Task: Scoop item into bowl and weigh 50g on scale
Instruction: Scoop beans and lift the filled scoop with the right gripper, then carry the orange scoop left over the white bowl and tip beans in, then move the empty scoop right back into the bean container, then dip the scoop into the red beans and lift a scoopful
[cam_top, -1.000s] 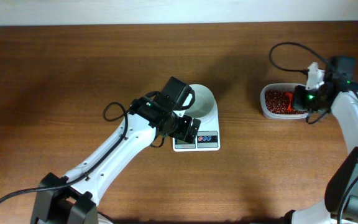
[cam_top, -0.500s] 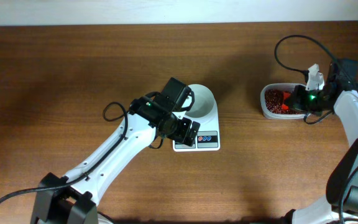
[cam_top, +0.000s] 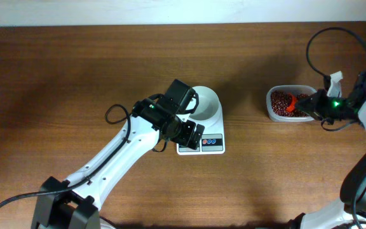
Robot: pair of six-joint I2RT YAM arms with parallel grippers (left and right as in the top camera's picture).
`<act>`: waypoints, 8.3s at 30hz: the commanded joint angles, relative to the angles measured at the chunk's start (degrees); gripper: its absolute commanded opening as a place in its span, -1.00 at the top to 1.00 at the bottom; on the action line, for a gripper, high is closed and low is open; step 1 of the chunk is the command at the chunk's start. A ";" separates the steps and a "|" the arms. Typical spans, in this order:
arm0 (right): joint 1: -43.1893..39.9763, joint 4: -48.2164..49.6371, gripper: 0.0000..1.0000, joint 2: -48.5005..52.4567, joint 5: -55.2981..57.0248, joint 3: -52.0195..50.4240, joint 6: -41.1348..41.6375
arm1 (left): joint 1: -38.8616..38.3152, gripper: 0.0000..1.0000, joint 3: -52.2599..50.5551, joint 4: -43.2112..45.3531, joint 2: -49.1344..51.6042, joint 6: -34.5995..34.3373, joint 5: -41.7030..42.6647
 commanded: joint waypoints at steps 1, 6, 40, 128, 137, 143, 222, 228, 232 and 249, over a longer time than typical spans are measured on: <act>-1.57 -0.96 0.92 0.42 -4.70 -0.37 -1.14 | -0.20 -0.98 -0.02 -0.13 0.42 0.96 0.63; -3.91 -0.98 0.92 0.42 -4.87 -0.37 -1.11 | -0.20 -0.98 -0.02 -0.13 0.42 0.96 0.61; -15.13 -4.76 0.92 0.44 -31.50 -0.37 -7.30 | -0.20 -0.98 -0.02 0.37 0.42 0.94 0.00; 40.57 15.15 0.92 -9.99 10.73 2.47 -9.70 | -0.20 -0.98 -0.02 0.37 0.42 0.94 0.00; 44.87 15.39 0.92 -12.41 20.15 2.95 -19.93 | -0.20 -0.98 -0.02 0.37 0.42 0.94 0.00; 45.97 13.22 0.92 -17.44 20.37 2.95 -31.12 | -0.20 -0.98 -0.02 0.35 0.42 0.94 0.00; 5.33 -1.25 0.92 -1.18 7.76 0.76 -0.98 | -0.20 -0.98 -0.02 0.35 0.42 0.94 0.00; 0.57 -1.77 0.92 -1.18 0.44 0.76 -1.25 | -0.20 -0.98 -0.02 0.35 0.42 0.94 0.00; -2.19 -1.84 0.92 -1.18 -3.37 0.76 -1.22 | -0.20 -0.98 -0.02 0.35 0.42 0.94 0.00; -7.61 -3.93 0.92 -1.18 -9.27 0.76 -4.22 | -0.20 -0.98 -0.02 0.37 0.42 0.94 0.00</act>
